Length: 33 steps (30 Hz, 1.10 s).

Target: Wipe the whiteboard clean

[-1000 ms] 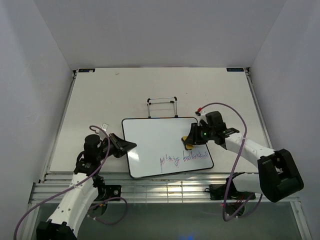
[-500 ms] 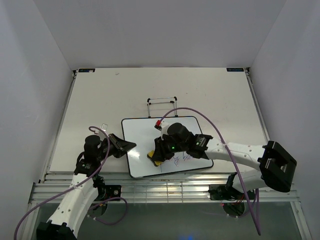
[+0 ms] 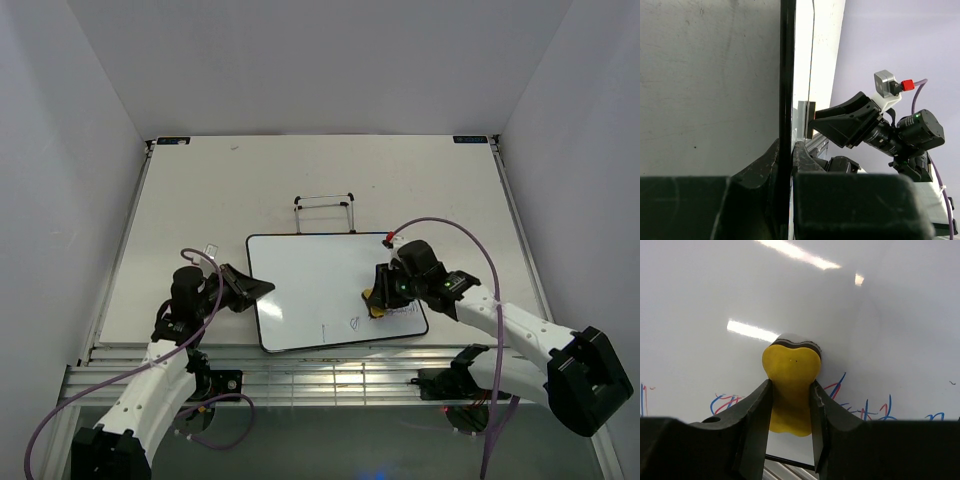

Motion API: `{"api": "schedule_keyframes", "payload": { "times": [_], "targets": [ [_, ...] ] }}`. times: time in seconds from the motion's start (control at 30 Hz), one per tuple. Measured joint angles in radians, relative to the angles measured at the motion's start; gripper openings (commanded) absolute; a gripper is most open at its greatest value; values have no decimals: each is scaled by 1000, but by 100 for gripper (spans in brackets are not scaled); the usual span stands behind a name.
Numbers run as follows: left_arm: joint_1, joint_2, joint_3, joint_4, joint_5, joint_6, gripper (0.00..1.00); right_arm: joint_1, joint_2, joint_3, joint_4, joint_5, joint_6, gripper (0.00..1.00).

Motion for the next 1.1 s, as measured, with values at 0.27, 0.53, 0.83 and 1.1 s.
{"api": "schedule_keyframes", "payload": {
  "times": [0.27, 0.53, 0.83, 1.1],
  "targets": [
    [0, -6, -25, 29, -1, -8, 0, 138, -21, 6, -3, -16, 23, 11],
    [0, -34, -44, 29, -6, -15, 0, 503, 145, 176, 85, 50, 128, 11],
    [0, -53, -48, 13, -14, -11, 0, 555, 181, 192, 140, 84, 182, 11],
    [0, -88, -45, -31, -22, -8, 0, 229, -109, -90, 108, 68, 205, 10]
  ]
}}
